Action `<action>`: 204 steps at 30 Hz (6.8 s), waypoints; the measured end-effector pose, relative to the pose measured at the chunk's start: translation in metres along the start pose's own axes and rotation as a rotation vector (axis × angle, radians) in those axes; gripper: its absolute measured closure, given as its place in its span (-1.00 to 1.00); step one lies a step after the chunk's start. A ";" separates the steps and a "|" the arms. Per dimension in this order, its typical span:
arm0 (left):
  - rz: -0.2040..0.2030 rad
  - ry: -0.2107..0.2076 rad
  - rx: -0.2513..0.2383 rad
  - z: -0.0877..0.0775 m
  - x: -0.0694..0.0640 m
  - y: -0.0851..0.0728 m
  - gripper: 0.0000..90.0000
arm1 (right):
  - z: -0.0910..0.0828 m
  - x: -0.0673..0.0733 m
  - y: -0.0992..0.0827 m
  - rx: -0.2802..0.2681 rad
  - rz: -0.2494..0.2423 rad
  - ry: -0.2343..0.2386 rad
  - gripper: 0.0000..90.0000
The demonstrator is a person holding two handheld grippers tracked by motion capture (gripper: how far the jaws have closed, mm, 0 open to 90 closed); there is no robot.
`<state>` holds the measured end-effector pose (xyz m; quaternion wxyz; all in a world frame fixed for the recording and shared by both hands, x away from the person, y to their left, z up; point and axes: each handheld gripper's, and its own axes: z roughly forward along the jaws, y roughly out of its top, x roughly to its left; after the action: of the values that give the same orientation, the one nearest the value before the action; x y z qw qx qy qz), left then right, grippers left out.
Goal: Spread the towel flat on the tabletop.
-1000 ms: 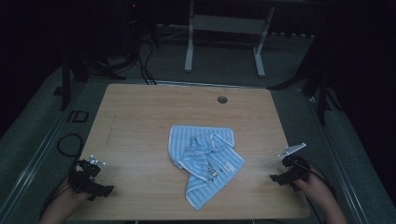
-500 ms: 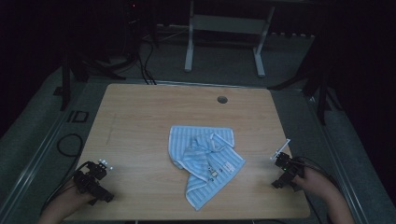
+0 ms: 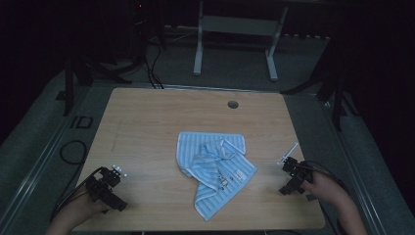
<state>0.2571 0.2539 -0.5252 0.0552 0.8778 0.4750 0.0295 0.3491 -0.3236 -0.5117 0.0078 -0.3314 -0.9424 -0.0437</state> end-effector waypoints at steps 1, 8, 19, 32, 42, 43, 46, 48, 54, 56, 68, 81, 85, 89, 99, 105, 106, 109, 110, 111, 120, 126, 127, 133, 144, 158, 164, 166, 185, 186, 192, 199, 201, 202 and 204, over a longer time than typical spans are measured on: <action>0.004 -0.002 -0.003 0.000 -0.002 0.002 -1.00 | 0.000 0.001 0.003 -0.008 -0.006 -0.006 -0.70; 0.040 -0.017 -0.001 0.005 -0.017 0.022 -1.00 | 0.000 0.009 0.017 -0.017 -0.037 -0.013 -0.70; 0.136 -0.060 -0.052 0.005 -0.051 0.059 -1.00 | -0.004 0.019 0.041 -0.063 -0.109 -0.022 -0.49; 0.237 -0.071 -0.090 0.004 -0.093 0.100 -1.00 | -0.005 0.040 0.085 -0.112 -0.207 -0.026 -0.12; 0.322 -0.079 -0.115 0.002 -0.130 0.126 -1.00 | -0.011 0.058 0.120 -0.190 -0.284 -0.033 0.04; 0.331 -0.090 -0.123 0.002 -0.134 0.129 -1.00 | -0.011 0.059 0.124 -0.201 -0.288 -0.039 0.06; 0.354 -0.108 -0.146 -0.001 -0.143 0.136 -1.00 | -0.012 0.062 0.133 -0.237 -0.299 -0.034 0.10; 0.364 -0.096 -0.161 -0.002 -0.148 0.140 -0.95 | -0.012 0.064 0.139 -0.254 -0.302 -0.034 0.11; 0.397 -0.100 -0.201 -0.005 -0.165 0.149 -0.72 | -0.011 0.069 0.153 -0.287 -0.315 -0.029 0.17; 0.420 -0.117 -0.214 -0.004 -0.172 0.152 -0.68 | -0.010 0.071 0.157 -0.296 -0.320 -0.022 0.23; 0.449 -0.065 -0.259 0.016 -0.200 0.173 -0.61 | 0.002 0.071 0.163 -0.291 -0.336 -0.033 0.95; 0.386 -0.038 -0.399 -0.010 -0.182 0.168 0.87 | -0.003 0.069 0.155 -0.333 -0.328 -0.037 0.98; 0.366 -0.033 -0.439 -0.026 -0.169 0.160 0.89 | -0.011 0.069 0.149 -0.360 -0.324 -0.051 0.98; 0.327 -0.022 -0.477 -0.041 -0.151 0.148 0.90 | -0.024 0.066 0.139 -0.388 -0.309 -0.076 0.98; 0.217 -0.007 -0.500 -0.059 -0.099 0.119 0.90 | -0.065 0.060 0.094 -0.482 -0.257 -0.135 0.98; 0.213 -0.028 -0.495 -0.057 -0.091 0.106 0.89 | -0.072 0.072 0.054 -0.512 -0.242 -0.111 0.98; 0.224 -0.037 -0.484 -0.055 -0.091 0.104 0.89 | -0.070 0.076 0.048 -0.518 -0.240 -0.092 0.98; 0.231 -0.062 -0.448 -0.043 -0.091 0.102 0.89 | -0.057 0.088 0.033 -0.516 -0.241 -0.066 0.97; 0.227 -0.074 -0.437 -0.039 -0.090 0.101 0.89 | -0.051 0.091 0.029 -0.511 -0.237 -0.057 0.97; 0.227 -0.087 -0.424 -0.034 -0.089 0.101 0.89 | -0.045 0.091 0.027 -0.508 -0.229 -0.048 0.97; 0.215 -0.111 -0.343 0.003 -0.082 0.114 0.89 | 0.004 0.085 0.037 -0.420 -0.176 0.003 0.98; 0.205 -0.119 -0.321 0.019 -0.077 0.127 0.89 | 0.023 0.078 0.049 -0.388 -0.159 0.025 0.98; 0.201 -0.116 -0.325 0.019 -0.076 0.129 0.89 | 0.023 0.076 0.050 -0.390 -0.156 0.017 0.98; 0.227 -0.069 -0.331 0.022 -0.069 0.148 0.88 | 0.024 0.064 0.060 -0.394 -0.135 -0.016 0.97; 0.253 0.060 -0.349 0.028 -0.051 0.201 0.86 | 0.024 0.031 0.086 -0.385 -0.073 -0.037 0.97; 0.213 0.046 -0.358 0.008 -0.038 0.203 0.45 | 0.005 0.016 0.091 -0.409 -0.030 -0.056 0.67; 0.266 0.026 -0.427 -0.026 -0.069 0.161 0.08 | -0.013 0.027 0.061 -0.438 -0.048 -0.064 0.48; 0.310 -0.011 -0.448 -0.029 -0.086 0.149 0.08 | -0.011 0.034 0.056 -0.423 -0.069 -0.073 0.47; 0.448 -0.171 -0.329 0.023 -0.134 0.147 0.11 | 0.020 0.052 0.067 -0.325 -0.157 -0.061 0.73; 0.455 -0.175 -0.329 0.023 -0.134 0.148 0.16 | 0.020 0.053 0.067 -0.322 -0.161 -0.066 0.77; 0.483 -0.153 -0.319 0.018 -0.138 0.150 0.91 | 0.018 0.056 0.069 -0.312 -0.173 -0.065 0.86; 0.485 -0.180 -0.419 -0.025 -0.135 0.131 0.92 | -0.017 0.075 0.046 -0.403 -0.182 -0.056 0.86; 0.485 -0.180 -0.419 -0.025 -0.135 0.131 0.92 | -0.023 0.082 0.039 -0.418 -0.189 -0.060 0.86; 0.502 -0.216 -0.437 -0.040 -0.138 0.111 0.92 | -0.034 0.101 0.021 -0.436 -0.217 -0.070 0.86; 0.519 -0.262 -0.418 -0.042 -0.144 0.097 0.92 | -0.040 0.119 0.004 -0.440 -0.242 -0.066 0.86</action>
<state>0.2543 0.0836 -0.4709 0.2848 0.9352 0.2087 0.0262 0.2584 -0.2493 -0.4663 -0.1005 -0.2111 -0.9428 -0.2375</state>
